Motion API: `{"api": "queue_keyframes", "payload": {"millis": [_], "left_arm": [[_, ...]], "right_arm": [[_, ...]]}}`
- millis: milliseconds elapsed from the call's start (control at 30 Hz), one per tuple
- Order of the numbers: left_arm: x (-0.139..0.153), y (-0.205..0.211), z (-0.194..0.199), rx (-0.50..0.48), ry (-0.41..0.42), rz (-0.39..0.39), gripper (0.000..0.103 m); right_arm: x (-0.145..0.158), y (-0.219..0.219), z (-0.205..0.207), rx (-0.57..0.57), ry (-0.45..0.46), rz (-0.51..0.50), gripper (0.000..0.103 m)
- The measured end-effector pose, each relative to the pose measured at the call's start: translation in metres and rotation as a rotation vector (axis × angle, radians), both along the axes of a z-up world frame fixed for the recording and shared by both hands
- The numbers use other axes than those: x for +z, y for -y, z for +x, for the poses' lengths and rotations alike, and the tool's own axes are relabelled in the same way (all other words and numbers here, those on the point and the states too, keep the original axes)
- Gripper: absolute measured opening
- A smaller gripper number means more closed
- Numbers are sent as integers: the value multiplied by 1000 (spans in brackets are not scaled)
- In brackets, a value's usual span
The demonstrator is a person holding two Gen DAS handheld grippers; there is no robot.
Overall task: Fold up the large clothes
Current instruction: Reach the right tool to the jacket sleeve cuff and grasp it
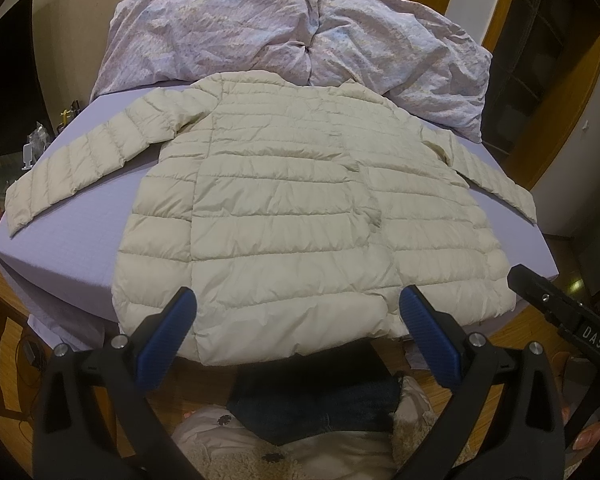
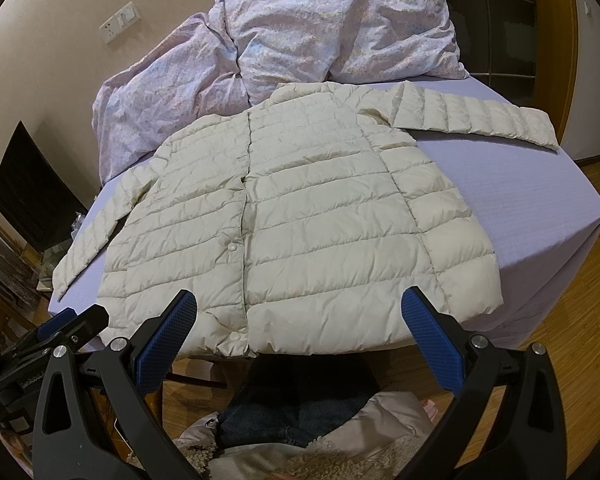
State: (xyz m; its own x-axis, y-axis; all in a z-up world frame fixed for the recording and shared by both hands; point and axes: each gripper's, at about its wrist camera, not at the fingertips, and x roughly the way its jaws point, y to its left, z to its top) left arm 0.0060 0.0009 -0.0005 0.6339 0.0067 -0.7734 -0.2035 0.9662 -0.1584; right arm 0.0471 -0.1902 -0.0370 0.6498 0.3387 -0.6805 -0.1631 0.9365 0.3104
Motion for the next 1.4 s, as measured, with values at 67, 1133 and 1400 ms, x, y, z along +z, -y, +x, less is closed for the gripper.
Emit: {"api": "queue_keyframes", "payload": {"millis": [67,1133,1400], "left_arm": [[-1,-2,4,5,0,13,101],[-40,-53,176,32,-73,155,101],[-48,-70,205,26,-99,127,101]], "right_arm": [[-1,0,3,-7,-3,-6,102],[-84,231,217,-633,-239,313,93],[-111,311,248,-872,-264,446,74]]}}
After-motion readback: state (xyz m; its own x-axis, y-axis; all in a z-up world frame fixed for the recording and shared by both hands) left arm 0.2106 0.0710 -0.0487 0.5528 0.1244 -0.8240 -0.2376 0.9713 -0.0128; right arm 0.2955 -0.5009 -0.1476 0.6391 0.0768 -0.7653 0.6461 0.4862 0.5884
